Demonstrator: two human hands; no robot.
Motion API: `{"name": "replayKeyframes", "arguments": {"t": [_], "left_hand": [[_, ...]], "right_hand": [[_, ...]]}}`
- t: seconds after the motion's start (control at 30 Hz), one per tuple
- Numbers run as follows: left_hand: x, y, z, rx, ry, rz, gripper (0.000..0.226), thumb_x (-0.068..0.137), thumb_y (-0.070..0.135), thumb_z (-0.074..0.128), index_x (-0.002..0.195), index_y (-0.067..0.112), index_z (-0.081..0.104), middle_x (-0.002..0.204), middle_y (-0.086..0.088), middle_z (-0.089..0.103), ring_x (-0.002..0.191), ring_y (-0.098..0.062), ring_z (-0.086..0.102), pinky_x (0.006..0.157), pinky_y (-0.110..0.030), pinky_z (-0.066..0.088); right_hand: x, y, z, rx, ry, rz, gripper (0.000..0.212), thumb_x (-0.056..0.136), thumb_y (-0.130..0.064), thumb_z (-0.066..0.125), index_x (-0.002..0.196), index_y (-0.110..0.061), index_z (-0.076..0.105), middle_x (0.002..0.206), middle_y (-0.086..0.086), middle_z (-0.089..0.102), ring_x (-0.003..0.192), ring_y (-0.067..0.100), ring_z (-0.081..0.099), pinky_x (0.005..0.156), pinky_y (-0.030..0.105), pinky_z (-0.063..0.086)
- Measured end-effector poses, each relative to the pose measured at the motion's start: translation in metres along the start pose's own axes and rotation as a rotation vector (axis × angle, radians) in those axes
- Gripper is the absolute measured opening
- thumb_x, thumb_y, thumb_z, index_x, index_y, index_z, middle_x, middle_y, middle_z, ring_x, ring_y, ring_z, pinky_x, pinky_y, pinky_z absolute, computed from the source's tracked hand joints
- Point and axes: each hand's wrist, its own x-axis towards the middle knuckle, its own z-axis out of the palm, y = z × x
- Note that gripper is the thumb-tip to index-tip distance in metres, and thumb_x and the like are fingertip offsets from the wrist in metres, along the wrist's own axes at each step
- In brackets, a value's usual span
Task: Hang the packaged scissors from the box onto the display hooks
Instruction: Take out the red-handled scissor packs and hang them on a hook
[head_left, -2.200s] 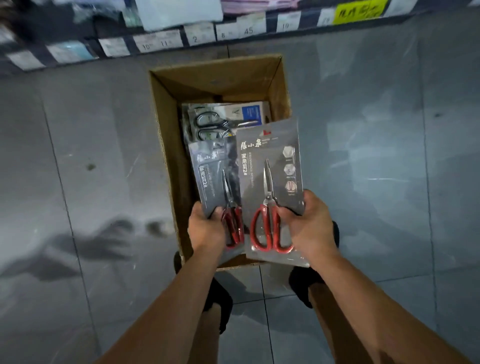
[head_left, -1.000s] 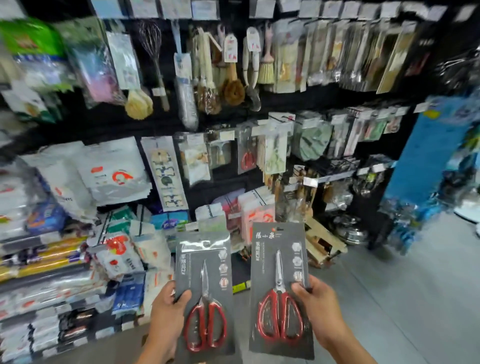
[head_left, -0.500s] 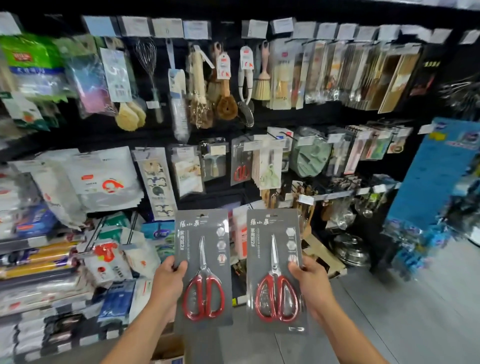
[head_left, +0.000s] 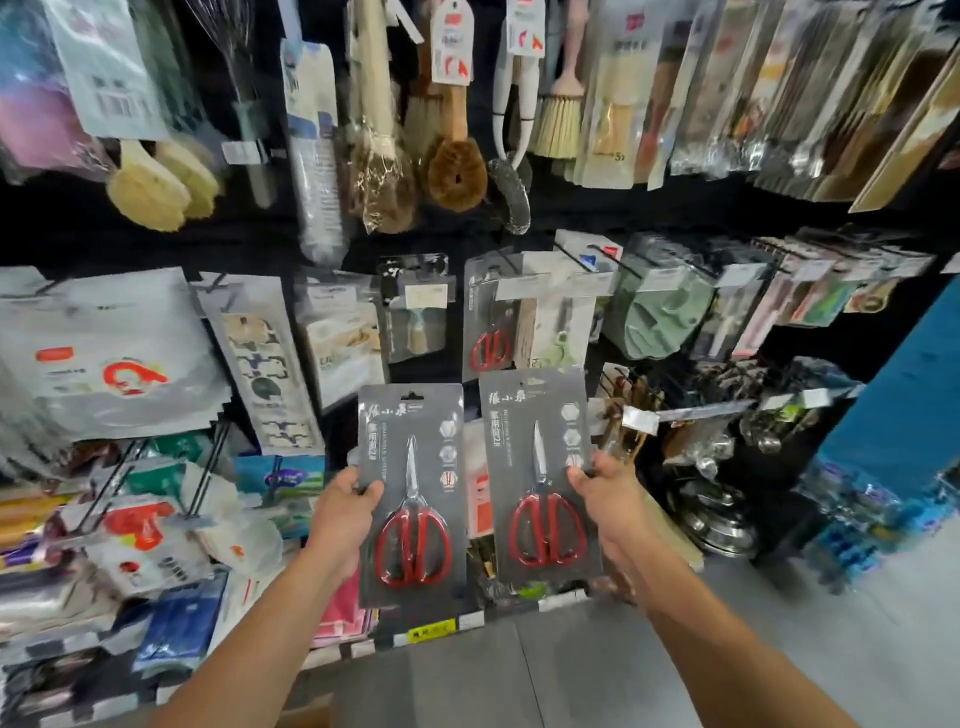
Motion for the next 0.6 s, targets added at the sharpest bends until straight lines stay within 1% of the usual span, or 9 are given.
{"name": "replayKeyframes", "arguments": {"t": [0.07,0.13,0.2,0.27,0.33,0.4,0.43,0.53,0.6], "left_hand": [[0.015,0.016,0.012,-0.003,0.069,0.02,0.014,0.097,0.005,0.053,0.104,0.014,0.061,0.106,-0.007,0.068,0.095,-0.023,0.061,0.092,-0.037,0.047],[0.026,0.027,0.022,-0.012,0.118,0.026,0.013,0.098,0.006,0.052,0.097,0.017,0.059,0.1,-0.006,0.066,0.091,-0.023,0.059,0.086,-0.035,0.046],[0.036,0.033,0.03,-0.011,0.133,0.045,0.012,0.099,0.009,0.051,0.096,0.016,0.06,0.098,-0.005,0.066,0.091,-0.023,0.06,0.084,-0.034,0.046],[0.044,0.038,0.038,0.001,0.148,0.08,0.01,0.099,0.009,0.05,0.101,0.011,0.061,0.098,-0.008,0.066,0.09,-0.023,0.06,0.082,-0.032,0.045],[0.05,0.043,0.047,0.004,0.174,0.111,0.011,0.099,0.009,0.05,0.103,0.01,0.061,0.099,-0.008,0.067,0.091,-0.024,0.061,0.083,-0.032,0.045],[0.054,0.046,0.056,-0.01,0.195,0.116,0.012,0.099,0.011,0.051,0.102,0.012,0.062,0.1,-0.007,0.068,0.091,-0.025,0.063,0.084,-0.034,0.048],[0.055,0.047,0.06,-0.032,0.202,0.107,0.011,0.099,0.012,0.051,0.101,0.014,0.062,0.1,-0.006,0.069,0.092,-0.026,0.065,0.086,-0.037,0.049],[0.058,0.048,0.072,-0.07,0.223,0.08,0.014,0.099,0.013,0.052,0.095,0.02,0.063,0.101,-0.005,0.071,0.097,-0.026,0.067,0.093,-0.043,0.051],[0.059,0.051,0.078,-0.1,0.25,0.058,0.015,0.099,0.014,0.052,0.094,0.021,0.063,0.102,-0.006,0.071,0.099,-0.028,0.066,0.096,-0.046,0.05]], "right_hand": [[0.03,-0.003,0.006,0.016,0.035,0.021,0.011,0.093,-0.019,0.06,0.09,-0.017,0.071,0.082,0.01,0.073,0.074,0.022,0.065,0.071,0.04,0.059],[0.056,-0.007,0.01,0.038,0.05,0.051,0.014,0.094,-0.024,0.06,0.089,-0.019,0.072,0.077,0.002,0.073,0.07,0.019,0.066,0.066,0.035,0.058],[0.081,-0.01,0.014,0.072,0.043,0.041,0.016,0.094,-0.024,0.06,0.085,-0.018,0.071,0.077,0.001,0.074,0.073,0.021,0.068,0.07,0.036,0.058],[0.105,-0.015,0.018,0.071,0.029,0.032,0.016,0.094,-0.023,0.059,0.085,-0.015,0.069,0.076,0.003,0.07,0.071,0.021,0.063,0.067,0.032,0.053],[0.13,-0.017,0.022,0.066,0.01,0.043,0.016,0.094,-0.023,0.06,0.087,-0.011,0.068,0.075,0.011,0.067,0.069,0.019,0.057,0.064,0.032,0.052],[0.154,-0.019,0.027,0.083,-0.01,0.04,0.02,0.092,-0.026,0.062,0.089,-0.007,0.066,0.08,0.024,0.066,0.07,0.02,0.055,0.071,0.041,0.056],[0.163,-0.021,0.028,0.086,-0.018,0.03,0.022,0.09,-0.027,0.063,0.088,-0.005,0.065,0.079,0.024,0.066,0.071,0.02,0.054,0.072,0.043,0.056],[0.188,-0.025,0.036,0.078,-0.055,0.013,0.022,0.09,-0.026,0.063,0.077,-0.007,0.062,0.068,0.016,0.062,0.066,0.019,0.052,0.065,0.041,0.052],[0.2,-0.028,0.04,0.101,-0.08,-0.02,0.023,0.09,-0.022,0.063,0.074,-0.006,0.059,0.067,0.008,0.056,0.067,0.018,0.049,0.065,0.039,0.049]]}}
